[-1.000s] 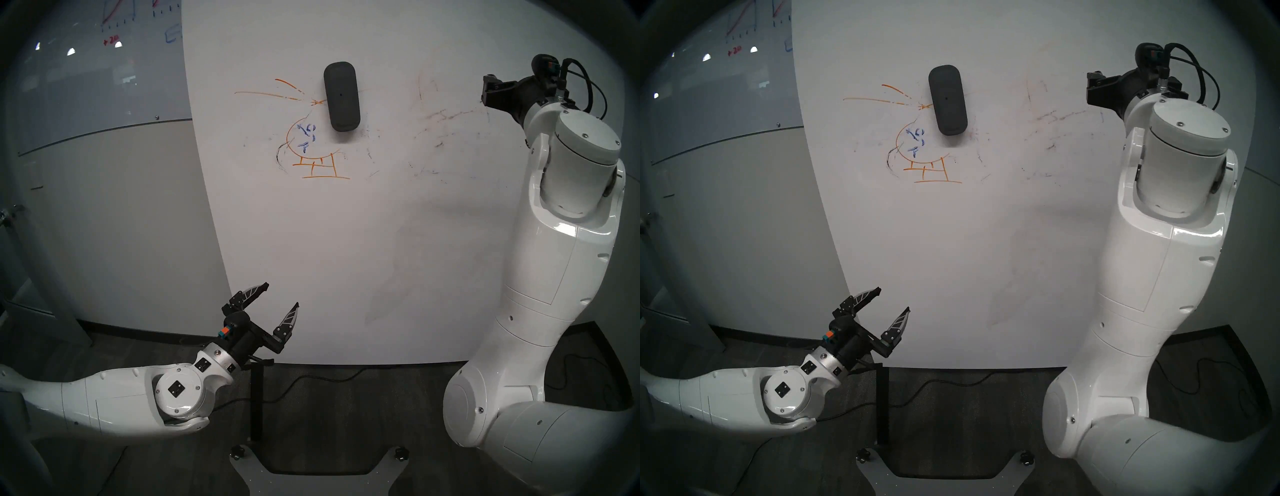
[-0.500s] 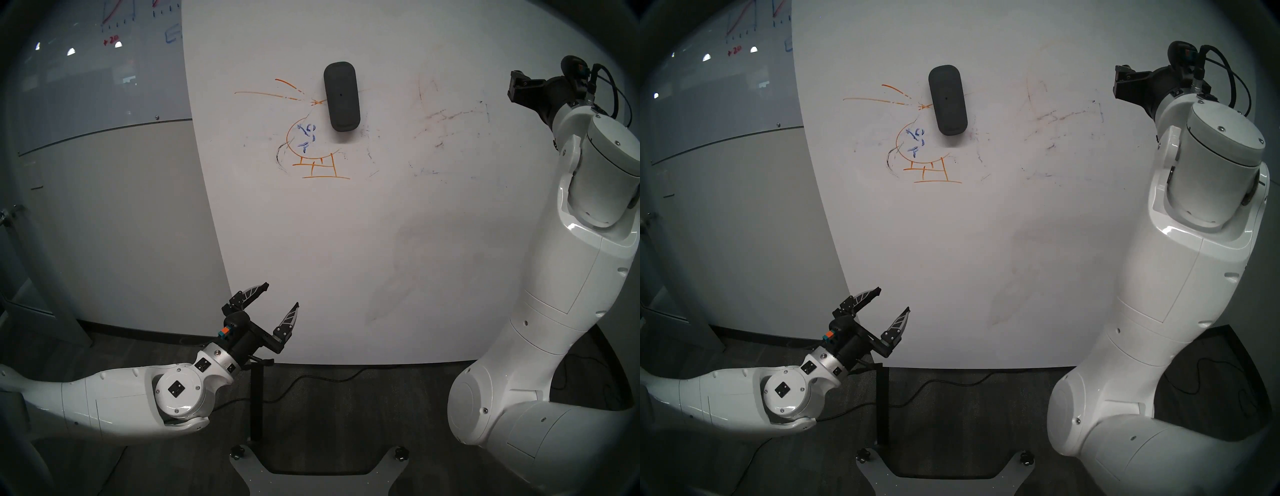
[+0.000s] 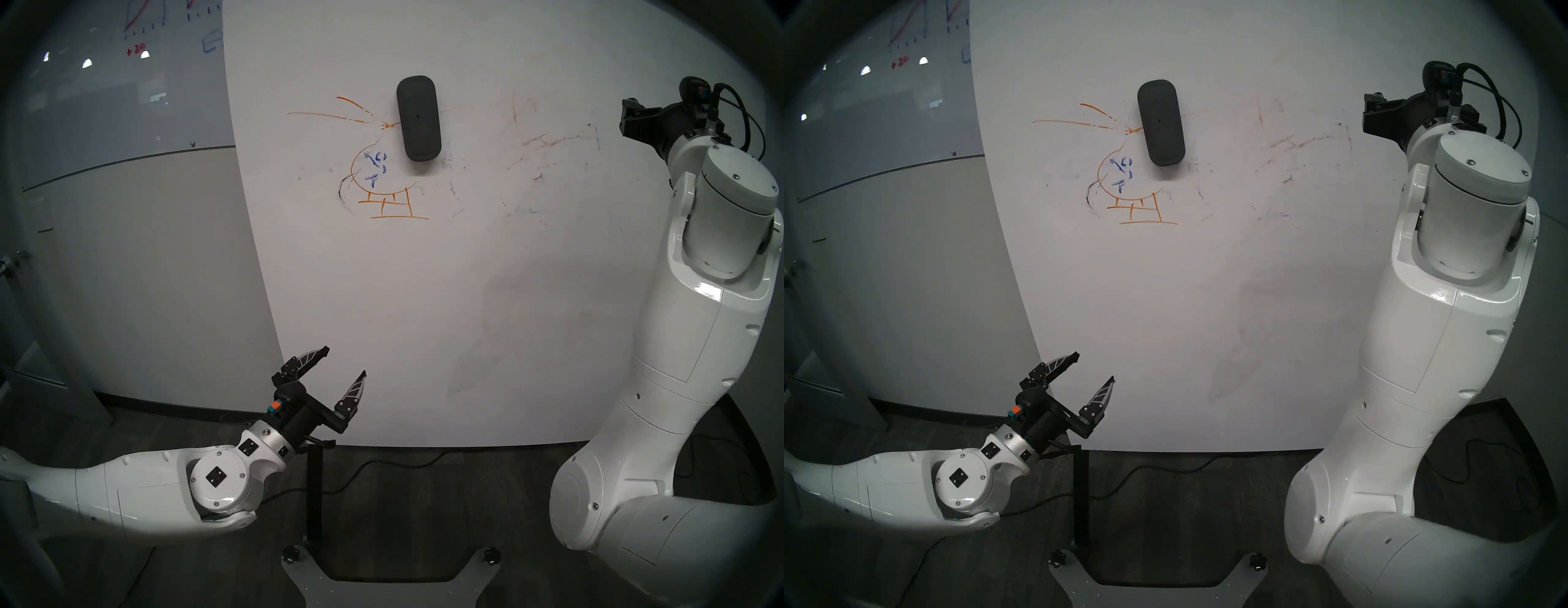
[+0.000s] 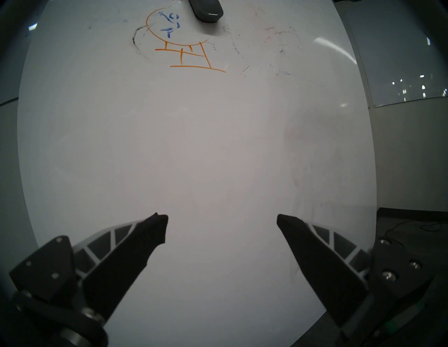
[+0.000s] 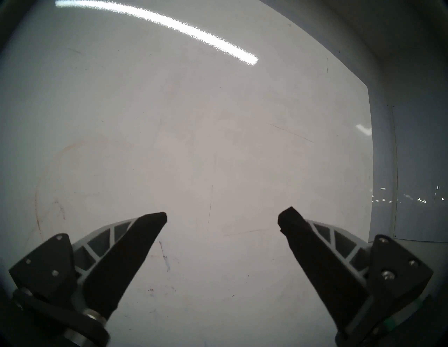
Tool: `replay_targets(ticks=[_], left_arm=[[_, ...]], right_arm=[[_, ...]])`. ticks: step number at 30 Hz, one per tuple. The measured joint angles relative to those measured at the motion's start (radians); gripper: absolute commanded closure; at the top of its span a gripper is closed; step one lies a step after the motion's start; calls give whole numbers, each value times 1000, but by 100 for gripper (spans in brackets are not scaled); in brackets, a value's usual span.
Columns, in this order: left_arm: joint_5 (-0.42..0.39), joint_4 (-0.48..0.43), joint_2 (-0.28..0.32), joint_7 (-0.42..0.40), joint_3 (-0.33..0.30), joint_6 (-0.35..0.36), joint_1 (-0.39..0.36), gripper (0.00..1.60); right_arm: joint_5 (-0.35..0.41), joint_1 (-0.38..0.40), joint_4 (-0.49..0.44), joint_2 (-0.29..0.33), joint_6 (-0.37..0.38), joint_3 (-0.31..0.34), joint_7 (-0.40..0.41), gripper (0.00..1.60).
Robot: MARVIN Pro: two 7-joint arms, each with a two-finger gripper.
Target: Erase all marks on the whiteboard with the eraser
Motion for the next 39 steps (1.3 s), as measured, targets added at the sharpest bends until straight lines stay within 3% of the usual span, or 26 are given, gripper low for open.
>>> replay_targets(ticks=[13,24,39], left_arm=[[-3,8,2,-31,1,-15,-2,0],[47,62,1,-66,0,-60,-6,0],[176,148,-47,-2,-4,-159,0,0]], right_arm=[[1,0,-1,0,-4,-1,-1,0],[11,-1,-1,0,-5,-2,-3,0],[18,-2,-1,2,-5,-3,-10,0]])
